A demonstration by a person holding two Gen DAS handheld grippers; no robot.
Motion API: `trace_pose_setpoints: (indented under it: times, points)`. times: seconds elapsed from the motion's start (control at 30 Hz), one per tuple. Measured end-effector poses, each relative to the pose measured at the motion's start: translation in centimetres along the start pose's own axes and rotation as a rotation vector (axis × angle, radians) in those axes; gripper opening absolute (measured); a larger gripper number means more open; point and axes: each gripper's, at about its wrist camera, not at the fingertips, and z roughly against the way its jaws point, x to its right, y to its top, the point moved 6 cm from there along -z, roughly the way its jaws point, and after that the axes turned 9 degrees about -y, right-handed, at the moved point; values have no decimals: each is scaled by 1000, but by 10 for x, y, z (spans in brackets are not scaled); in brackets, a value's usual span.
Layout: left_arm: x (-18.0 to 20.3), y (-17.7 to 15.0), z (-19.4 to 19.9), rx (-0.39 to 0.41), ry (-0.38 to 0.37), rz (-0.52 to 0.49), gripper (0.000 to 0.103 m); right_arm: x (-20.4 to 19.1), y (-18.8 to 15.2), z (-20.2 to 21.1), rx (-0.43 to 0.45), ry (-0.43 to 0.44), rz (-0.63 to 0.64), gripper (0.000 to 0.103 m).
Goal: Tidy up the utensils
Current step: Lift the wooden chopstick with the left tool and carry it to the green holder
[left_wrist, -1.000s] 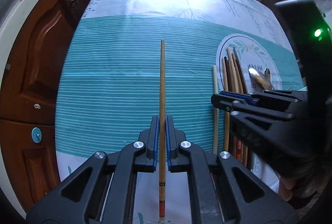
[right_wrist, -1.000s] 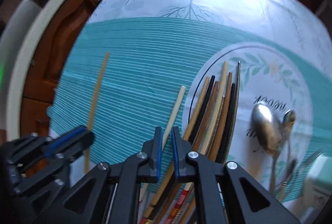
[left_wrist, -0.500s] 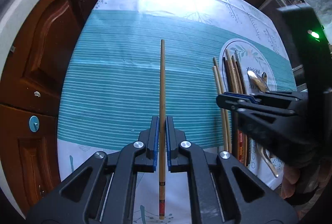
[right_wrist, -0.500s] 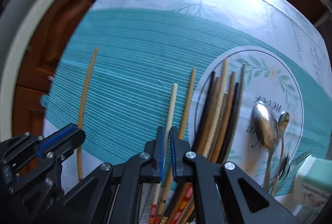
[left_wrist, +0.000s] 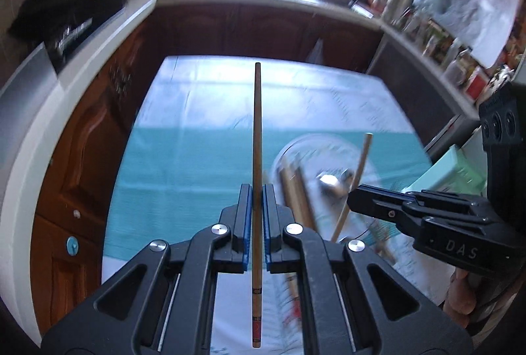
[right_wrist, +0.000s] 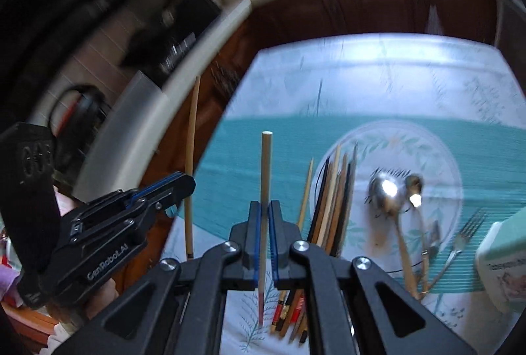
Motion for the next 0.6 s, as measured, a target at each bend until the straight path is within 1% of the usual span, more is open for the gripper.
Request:
trace_pose_setpoints:
  times: [0.1, 0.2, 0.4, 0.53, 0.6]
  points:
    - [25, 14, 15, 58, -7, -29, 4, 3, 6, 26, 94, 10, -6, 4]
    - [53, 25, 27, 99, -21, -65, 4, 14, 15, 47, 155, 11, -25, 4]
    - [118, 53, 42, 158, -61, -126, 4, 40, 33, 103, 274, -39, -34, 4]
    - [169, 74, 49, 211, -89, -184, 4, 54, 38, 135, 331, -77, -34, 4]
    - [196, 84, 53, 243, -115, -213, 4, 63, 40, 155, 356, -102, -37, 4]
